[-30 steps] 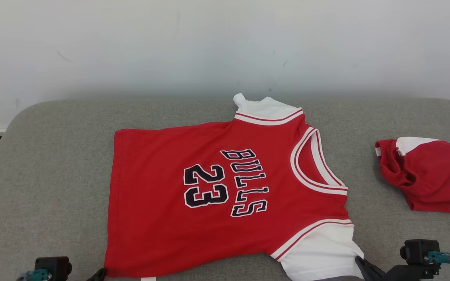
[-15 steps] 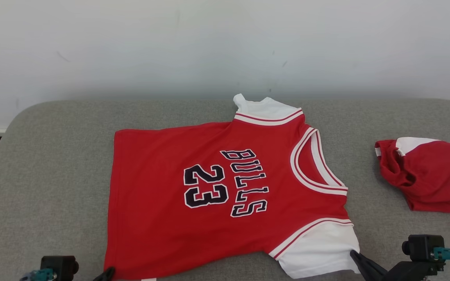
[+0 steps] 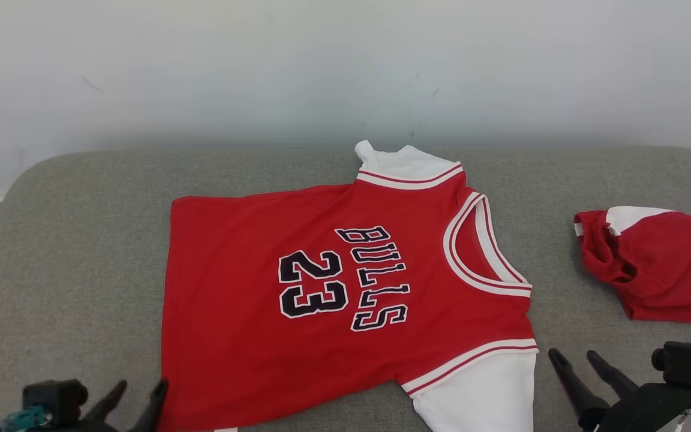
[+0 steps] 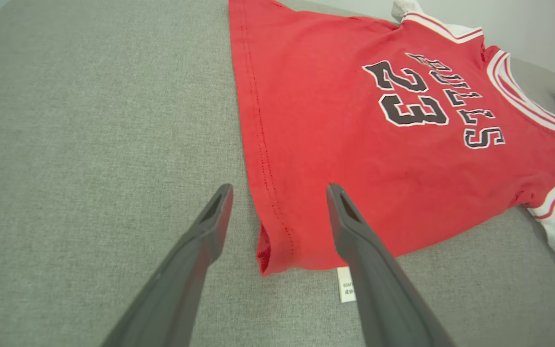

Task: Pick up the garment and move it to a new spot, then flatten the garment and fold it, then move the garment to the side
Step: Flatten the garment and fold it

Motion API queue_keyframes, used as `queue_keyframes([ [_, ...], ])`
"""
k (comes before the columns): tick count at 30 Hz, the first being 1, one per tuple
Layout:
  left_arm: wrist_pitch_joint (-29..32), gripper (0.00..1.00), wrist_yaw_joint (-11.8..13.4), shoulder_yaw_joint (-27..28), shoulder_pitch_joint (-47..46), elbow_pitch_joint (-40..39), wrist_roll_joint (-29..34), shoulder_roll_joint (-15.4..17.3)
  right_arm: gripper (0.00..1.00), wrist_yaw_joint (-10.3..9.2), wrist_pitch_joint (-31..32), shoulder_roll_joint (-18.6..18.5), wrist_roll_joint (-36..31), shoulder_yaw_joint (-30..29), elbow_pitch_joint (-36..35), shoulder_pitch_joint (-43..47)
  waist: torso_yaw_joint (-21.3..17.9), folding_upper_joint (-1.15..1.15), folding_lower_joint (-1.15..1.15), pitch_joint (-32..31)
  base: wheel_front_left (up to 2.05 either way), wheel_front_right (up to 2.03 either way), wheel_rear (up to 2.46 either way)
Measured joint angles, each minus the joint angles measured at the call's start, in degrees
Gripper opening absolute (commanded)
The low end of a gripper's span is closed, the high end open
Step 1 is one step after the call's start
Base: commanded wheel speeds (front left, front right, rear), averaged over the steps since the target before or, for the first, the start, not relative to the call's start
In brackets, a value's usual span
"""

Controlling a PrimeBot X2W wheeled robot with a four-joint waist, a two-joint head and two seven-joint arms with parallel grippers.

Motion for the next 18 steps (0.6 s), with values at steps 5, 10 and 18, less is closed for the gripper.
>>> queue_keyframes([
  [5,-1.36,1.00,1.15,0.77,-0.08,-1.11,0.44,-0.16,1.00,-0.54,-1.14,-0.01,-1.57,-0.54,-0.47,0.06,-0.12,0.00,0.00,0.36,0.00,0.00,0.00],
  [10,0.53,1.00,0.98,-1.26,0.08,0.08,1.14,0.22,1.00,-0.99,0.34,-0.62,-4.30,1.22,1.19,1.14,0.13,0.00,0.00,0.61,0.00,0.00,0.00],
  [18,3.68,1.00,-0.21,-1.82,-0.29,3.96,-0.54,-0.03,1.00,-1.05,4.07,-0.99,-6.49,4.64,5.09,0.80,0.08,0.00,0.00,1.78,0.00,0.00,0.00],
])
